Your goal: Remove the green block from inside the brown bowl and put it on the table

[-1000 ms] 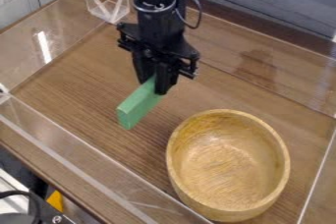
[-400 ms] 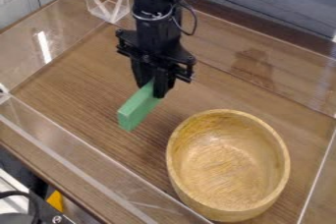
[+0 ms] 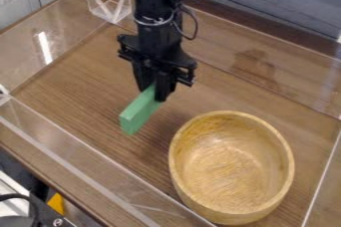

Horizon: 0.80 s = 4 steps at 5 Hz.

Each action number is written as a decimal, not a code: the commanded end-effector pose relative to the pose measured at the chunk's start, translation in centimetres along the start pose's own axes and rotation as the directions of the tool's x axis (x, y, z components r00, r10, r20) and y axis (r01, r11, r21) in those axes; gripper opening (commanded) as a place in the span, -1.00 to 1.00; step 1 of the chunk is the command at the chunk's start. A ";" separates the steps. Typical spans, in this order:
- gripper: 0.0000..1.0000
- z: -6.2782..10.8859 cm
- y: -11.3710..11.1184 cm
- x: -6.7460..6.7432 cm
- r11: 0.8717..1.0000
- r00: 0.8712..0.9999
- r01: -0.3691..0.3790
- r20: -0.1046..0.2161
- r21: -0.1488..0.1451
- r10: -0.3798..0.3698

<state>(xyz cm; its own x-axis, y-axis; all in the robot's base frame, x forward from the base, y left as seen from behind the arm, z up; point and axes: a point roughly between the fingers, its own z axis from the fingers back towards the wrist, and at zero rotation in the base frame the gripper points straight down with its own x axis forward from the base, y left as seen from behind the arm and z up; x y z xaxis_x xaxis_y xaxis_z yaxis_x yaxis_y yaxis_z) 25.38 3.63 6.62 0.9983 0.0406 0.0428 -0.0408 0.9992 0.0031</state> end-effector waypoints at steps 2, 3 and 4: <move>-1.00 0.0 0.9 1.0 1.000 0.999 -0.018 0.035 0.009 0.017; -1.00 -0.4 1.1 1.3 1.000 0.999 -0.019 0.035 0.009 0.019; -1.00 -0.6 1.2 1.5 1.000 0.999 -0.021 0.035 0.009 0.021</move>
<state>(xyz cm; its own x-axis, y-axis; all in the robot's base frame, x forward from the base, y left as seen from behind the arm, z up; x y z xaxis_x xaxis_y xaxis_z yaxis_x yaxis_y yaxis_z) 26.04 4.35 5.04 0.9977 0.0582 0.0335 -0.0583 0.9983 0.0036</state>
